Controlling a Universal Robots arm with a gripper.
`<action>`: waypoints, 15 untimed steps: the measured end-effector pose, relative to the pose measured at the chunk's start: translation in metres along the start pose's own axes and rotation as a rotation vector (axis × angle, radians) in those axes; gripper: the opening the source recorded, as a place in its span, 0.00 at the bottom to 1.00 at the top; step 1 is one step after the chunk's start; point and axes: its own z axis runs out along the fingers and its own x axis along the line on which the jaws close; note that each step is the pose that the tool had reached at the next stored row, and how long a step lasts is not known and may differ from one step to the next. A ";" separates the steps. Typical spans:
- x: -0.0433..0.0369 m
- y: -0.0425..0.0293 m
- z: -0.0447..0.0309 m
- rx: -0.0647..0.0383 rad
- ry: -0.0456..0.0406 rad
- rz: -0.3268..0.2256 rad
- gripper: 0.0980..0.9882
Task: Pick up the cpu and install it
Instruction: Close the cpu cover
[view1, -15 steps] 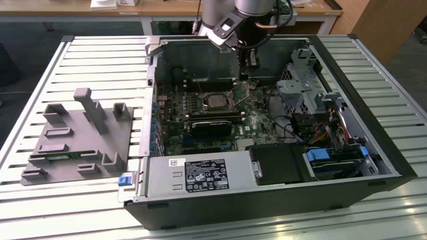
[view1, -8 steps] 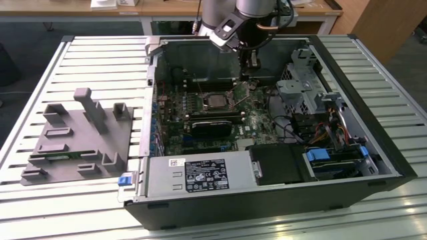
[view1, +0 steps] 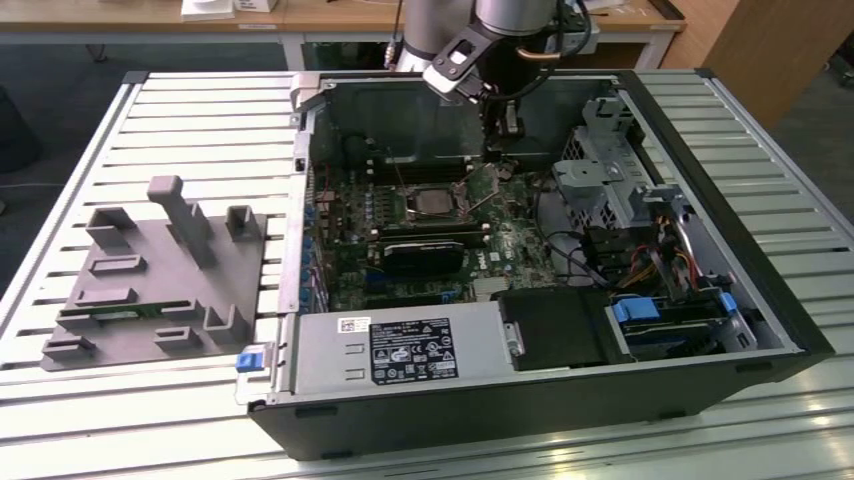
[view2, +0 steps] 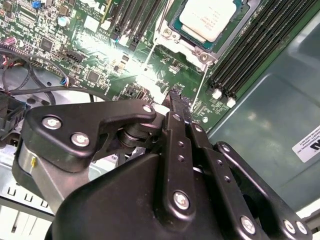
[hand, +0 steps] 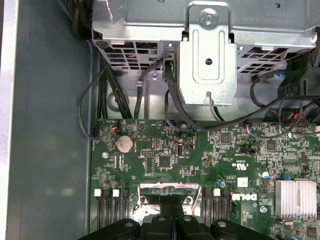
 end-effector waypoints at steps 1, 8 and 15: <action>0.0000 0.0002 0.0000 0.000 0.0000 0.000 0.01; 0.0000 0.0017 0.0003 0.000 0.0000 0.000 0.01; 0.0000 0.0038 0.0005 0.000 0.0000 0.000 0.01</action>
